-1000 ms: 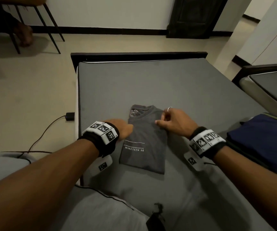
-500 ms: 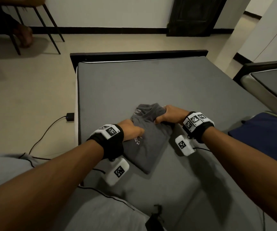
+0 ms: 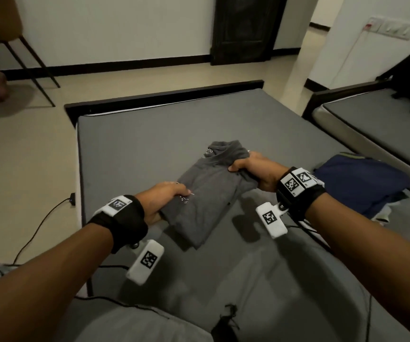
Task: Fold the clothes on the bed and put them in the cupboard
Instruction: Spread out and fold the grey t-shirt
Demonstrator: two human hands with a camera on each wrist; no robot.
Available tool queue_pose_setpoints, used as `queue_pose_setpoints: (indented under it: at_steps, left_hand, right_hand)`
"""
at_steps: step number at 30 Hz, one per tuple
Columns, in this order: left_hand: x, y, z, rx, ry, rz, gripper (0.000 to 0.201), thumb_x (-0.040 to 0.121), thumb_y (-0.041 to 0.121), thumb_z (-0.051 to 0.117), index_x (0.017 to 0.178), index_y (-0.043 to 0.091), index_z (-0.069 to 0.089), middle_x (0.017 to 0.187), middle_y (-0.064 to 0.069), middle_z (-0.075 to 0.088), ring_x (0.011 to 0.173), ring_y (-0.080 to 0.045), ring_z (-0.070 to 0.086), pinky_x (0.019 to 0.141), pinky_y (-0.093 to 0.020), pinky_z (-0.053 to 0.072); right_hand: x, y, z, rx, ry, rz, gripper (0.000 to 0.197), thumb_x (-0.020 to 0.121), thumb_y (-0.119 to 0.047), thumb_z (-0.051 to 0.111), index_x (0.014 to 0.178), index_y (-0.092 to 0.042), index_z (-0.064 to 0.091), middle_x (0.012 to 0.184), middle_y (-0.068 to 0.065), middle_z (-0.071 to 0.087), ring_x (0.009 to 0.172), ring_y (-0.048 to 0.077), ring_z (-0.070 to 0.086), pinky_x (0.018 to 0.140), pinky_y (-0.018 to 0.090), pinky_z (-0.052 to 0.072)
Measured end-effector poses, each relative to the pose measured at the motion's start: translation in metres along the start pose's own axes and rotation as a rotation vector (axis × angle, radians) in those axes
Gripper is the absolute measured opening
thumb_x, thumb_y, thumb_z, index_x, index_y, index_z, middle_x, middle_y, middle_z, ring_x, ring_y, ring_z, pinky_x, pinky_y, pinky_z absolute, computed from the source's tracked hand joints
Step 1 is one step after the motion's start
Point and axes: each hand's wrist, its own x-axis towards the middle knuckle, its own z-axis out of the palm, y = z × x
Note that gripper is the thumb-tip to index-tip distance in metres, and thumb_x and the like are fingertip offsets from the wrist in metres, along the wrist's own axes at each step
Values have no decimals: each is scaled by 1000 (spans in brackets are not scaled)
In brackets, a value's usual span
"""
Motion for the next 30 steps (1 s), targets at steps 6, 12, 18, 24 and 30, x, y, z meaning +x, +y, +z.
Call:
queue_pose_setpoints:
  at_steps: [6,12,18,24,30]
  left_hand:
    - [8,15,57,-44,-184,137,58,73,3,72,129,7,60,124,-17,67,111,-31,64,88,-47,56]
    - [28,43,166,-140,-272,237,51,85,-8,66,132,8,56,128,-16,65,108,-29,66,81,-51,59]
    - [49,74,272,-205,-249,247,58,88,-7,64,137,16,44,113,-7,63,92,-22,65,69,-44,58]
    - [76,52,295,128,-115,116,60,93,-4,55,143,19,31,97,-16,59,57,-24,63,45,-34,56]
    - [68,44,282,977,277,896,42,82,12,55,122,23,52,129,0,44,117,-25,45,96,-39,42]
  right_hand:
    - [-46,-15,-83,22,137,-104,18,88,3,67,103,-7,67,99,10,76,91,25,73,82,34,60]
    - [-89,-16,-190,41,320,-140,43,84,1,73,126,1,62,118,19,71,109,32,68,98,43,54]
    - [-118,-13,-287,40,467,-129,69,53,-19,93,115,-5,67,108,13,75,101,29,72,75,32,60]
    - [-103,46,-339,-336,615,30,110,32,-64,95,125,-13,63,114,6,71,105,24,68,96,42,55]
    - [-104,38,-310,-1214,859,-262,58,83,-31,76,137,-28,54,144,6,47,134,29,40,111,50,33]
